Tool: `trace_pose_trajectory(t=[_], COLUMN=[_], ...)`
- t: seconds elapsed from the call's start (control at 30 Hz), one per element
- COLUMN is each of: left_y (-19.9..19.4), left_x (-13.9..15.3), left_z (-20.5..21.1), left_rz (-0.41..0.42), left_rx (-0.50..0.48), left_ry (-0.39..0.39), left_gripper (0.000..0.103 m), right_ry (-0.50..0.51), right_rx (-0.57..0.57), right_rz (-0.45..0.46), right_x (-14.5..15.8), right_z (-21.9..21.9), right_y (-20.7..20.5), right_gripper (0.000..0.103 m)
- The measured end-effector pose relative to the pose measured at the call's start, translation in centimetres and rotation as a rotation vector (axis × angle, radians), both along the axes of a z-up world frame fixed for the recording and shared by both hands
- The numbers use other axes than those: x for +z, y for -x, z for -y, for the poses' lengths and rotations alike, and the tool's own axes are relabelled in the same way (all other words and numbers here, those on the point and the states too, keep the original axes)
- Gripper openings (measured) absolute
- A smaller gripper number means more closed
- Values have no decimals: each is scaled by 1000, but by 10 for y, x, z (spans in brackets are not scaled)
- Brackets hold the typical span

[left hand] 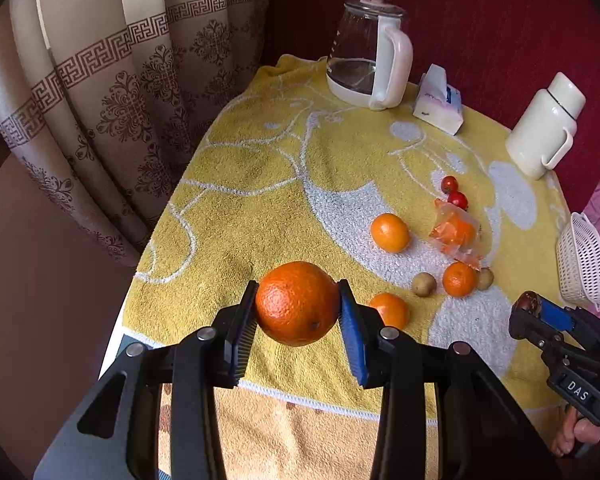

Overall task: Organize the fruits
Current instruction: 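Lift the mangosteen with the right tool and carry it over the white basket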

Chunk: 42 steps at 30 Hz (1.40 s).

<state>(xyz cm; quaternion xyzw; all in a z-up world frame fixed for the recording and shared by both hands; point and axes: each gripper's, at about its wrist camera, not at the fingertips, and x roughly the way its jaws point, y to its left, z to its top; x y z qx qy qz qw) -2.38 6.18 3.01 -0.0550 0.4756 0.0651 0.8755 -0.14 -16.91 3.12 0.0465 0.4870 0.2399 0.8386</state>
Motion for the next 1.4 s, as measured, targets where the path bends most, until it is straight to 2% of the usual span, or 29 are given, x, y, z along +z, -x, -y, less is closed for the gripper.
trace_pose_trajectory(t=[0.3,0.67,1.1,1.4], left_y=[47,75,80,84], left_x=[34,59,64,70], left_z=[16,73,136,156], left_rz=[64,129,158,184], left_rx=[66,44,-51,-103], left_ry=[-25,-68,-76,-94], left_gripper=[39,39,39,39], right_ry=[-64,-103,-46,-1], right_rx=[34,-74,-301,-416], right_rz=[83,150,161,140], right_x=[40,69,63,46], right_z=[25,103,215,259], right_y=[14,25,28,18], right_gripper=[44,44,44,44])
